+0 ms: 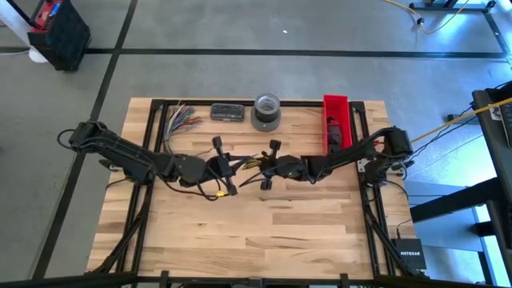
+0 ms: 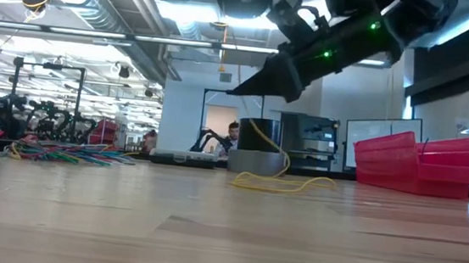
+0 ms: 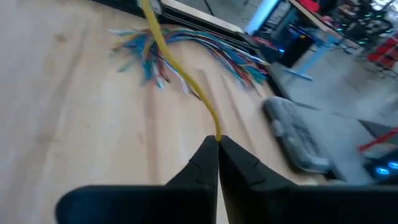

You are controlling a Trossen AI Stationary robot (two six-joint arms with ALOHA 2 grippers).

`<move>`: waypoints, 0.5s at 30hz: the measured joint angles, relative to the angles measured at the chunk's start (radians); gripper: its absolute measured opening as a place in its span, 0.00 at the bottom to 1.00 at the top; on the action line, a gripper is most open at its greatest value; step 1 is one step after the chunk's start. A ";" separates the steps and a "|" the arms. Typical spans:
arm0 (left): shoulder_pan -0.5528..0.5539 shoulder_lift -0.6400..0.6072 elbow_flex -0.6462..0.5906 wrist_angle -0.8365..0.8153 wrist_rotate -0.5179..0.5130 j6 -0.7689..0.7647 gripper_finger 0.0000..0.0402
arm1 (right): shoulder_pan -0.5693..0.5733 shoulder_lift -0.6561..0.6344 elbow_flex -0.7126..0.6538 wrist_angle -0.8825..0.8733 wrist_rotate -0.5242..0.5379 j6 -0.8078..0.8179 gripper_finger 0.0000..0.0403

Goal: Coil cords
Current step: Coil the yellow wire into the black spool

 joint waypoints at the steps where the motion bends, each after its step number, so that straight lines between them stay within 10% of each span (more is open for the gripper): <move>1: -0.005 -0.001 0.000 -0.001 -0.010 0.003 0.00 | 0.000 -0.016 0.000 -0.029 0.014 -0.008 0.01; 15: -0.031 -0.014 0.000 -0.103 -0.096 0.022 0.00 | 0.001 -0.294 -0.106 -0.138 0.106 0.026 0.02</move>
